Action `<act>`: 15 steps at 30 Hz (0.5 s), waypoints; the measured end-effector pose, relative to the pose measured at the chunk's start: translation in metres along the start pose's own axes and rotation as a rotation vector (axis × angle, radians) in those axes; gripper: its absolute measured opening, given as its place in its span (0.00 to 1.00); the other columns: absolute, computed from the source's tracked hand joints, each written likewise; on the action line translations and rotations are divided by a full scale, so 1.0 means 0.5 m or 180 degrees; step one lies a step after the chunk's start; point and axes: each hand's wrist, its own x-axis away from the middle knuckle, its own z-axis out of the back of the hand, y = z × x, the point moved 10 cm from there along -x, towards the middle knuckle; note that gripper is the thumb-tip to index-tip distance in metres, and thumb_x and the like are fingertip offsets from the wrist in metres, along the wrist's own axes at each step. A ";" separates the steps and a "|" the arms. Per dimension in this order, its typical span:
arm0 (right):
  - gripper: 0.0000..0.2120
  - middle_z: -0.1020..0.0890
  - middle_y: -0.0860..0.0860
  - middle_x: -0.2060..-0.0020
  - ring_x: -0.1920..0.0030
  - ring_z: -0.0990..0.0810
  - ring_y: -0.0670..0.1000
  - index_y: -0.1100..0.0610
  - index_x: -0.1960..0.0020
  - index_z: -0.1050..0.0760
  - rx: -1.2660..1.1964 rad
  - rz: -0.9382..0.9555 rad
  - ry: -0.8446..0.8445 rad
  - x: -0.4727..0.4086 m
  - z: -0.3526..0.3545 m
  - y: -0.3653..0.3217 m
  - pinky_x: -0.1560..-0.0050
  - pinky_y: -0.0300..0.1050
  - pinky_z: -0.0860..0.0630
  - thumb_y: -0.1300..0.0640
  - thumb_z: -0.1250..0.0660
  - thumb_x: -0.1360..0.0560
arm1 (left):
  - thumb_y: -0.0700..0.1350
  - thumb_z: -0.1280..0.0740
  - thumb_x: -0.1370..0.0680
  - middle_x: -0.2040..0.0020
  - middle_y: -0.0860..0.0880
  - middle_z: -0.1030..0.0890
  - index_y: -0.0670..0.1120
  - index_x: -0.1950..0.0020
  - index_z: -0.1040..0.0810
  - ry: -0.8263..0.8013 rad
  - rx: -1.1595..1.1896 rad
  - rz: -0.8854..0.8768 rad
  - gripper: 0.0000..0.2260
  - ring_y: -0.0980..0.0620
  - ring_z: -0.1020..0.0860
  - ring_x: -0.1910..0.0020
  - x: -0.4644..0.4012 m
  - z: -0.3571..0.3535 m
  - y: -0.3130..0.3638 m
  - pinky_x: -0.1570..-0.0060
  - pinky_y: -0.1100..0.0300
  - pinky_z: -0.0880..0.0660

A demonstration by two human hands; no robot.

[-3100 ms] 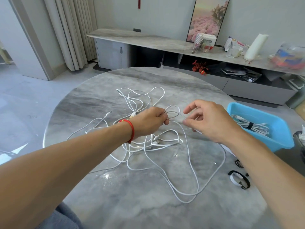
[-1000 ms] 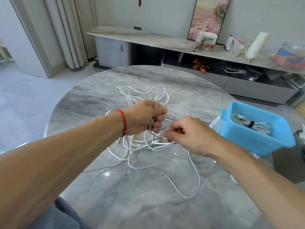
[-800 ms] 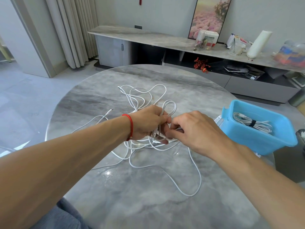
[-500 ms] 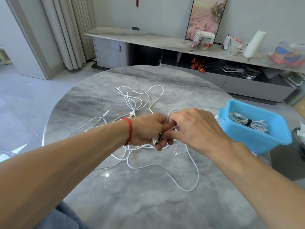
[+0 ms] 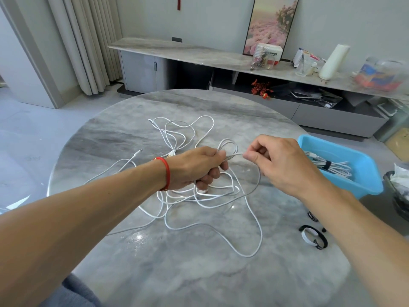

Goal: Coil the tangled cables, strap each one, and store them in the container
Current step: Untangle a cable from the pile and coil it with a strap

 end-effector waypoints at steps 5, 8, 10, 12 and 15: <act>0.08 0.17 0.51 0.72 0.73 0.19 0.52 0.55 0.57 0.21 -0.1176 -0.0499 -0.0008 -0.007 -0.024 0.028 0.70 0.42 0.23 0.57 0.30 0.19 | 0.48 0.47 0.13 0.68 0.50 0.36 0.41 0.49 0.28 0.0066 -0.0282 -0.0398 0.13 0.56 0.39 0.75 0.000 -0.010 0.024 0.74 0.62 0.38; 0.06 0.18 0.52 0.70 0.71 0.17 0.55 0.61 0.56 0.21 -0.2041 -0.0761 0.0140 -0.008 -0.035 0.041 0.70 0.43 0.22 0.62 0.30 0.19 | 0.46 0.46 0.13 0.64 0.47 0.31 0.41 0.50 0.27 0.0228 -0.0301 -0.0629 0.13 0.55 0.35 0.75 0.004 -0.011 0.038 0.73 0.60 0.37; 0.06 0.18 0.52 0.69 0.71 0.16 0.53 0.62 0.55 0.22 -0.2307 -0.0842 0.0284 -0.006 -0.039 0.043 0.70 0.42 0.21 0.63 0.31 0.19 | 0.44 0.45 0.14 0.59 0.44 0.24 0.40 0.50 0.27 0.0285 -0.0310 -0.0710 0.12 0.53 0.33 0.74 0.008 -0.014 0.044 0.72 0.59 0.35; 0.05 0.18 0.51 0.68 0.71 0.15 0.54 0.61 0.54 0.23 -0.2273 -0.0816 0.0425 -0.005 -0.037 0.037 0.69 0.42 0.20 0.62 0.31 0.19 | 0.44 0.45 0.14 0.58 0.40 0.20 0.40 0.51 0.28 0.0219 -0.0248 -0.0715 0.11 0.50 0.34 0.73 0.010 -0.021 0.047 0.72 0.58 0.35; 0.06 0.16 0.48 0.71 0.74 0.16 0.51 0.57 0.55 0.23 -0.1614 -0.0568 0.0613 -0.006 -0.016 0.016 0.70 0.37 0.22 0.59 0.30 0.19 | 0.44 0.45 0.14 0.59 0.37 0.22 0.40 0.50 0.28 0.0097 -0.0108 -0.0644 0.11 0.48 0.36 0.71 0.012 -0.030 0.047 0.72 0.58 0.36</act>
